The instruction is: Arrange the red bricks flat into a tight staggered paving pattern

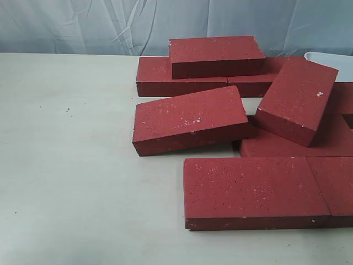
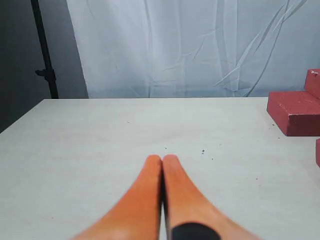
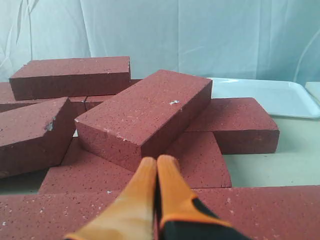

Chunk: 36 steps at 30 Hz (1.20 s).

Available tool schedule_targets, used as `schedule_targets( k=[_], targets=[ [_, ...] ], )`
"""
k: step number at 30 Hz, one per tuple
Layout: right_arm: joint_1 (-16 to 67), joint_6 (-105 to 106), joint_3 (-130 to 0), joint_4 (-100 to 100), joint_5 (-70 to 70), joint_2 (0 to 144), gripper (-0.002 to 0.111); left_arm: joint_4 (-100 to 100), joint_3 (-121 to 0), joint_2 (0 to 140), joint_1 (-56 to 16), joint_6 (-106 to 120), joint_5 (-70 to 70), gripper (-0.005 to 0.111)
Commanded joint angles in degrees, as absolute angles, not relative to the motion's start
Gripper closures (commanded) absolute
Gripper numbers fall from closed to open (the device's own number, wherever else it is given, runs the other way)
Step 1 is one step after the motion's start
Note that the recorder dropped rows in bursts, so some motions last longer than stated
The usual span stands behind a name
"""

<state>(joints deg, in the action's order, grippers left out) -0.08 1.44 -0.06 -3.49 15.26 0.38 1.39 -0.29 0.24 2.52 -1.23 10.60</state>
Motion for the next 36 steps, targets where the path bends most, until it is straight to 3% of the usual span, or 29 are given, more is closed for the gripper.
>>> schedule_targets(
  k=[1,19,28,36],
  targets=[
    [0.00,1.42,0.00,-3.52,14.42,0.00,0.109,1.74,0.00,0.00,2.11,-1.27,10.27,0.107],
    [0.00,1.42,0.00,-3.52,14.25,0.00,0.109,1.74,0.00,0.00,2.11,-1.27,10.27,0.107],
    [0.00,1.42,0.00,-3.52,-4.82,0.00,0.109,1.74,0.00,0.00,2.11,-1.27,10.27,0.107],
    [0.00,1.42,0.00,-3.52,-9.23,0.00,0.109,1.74,0.00,0.00,2.11,-1.27,10.27,0.107]
  ],
)
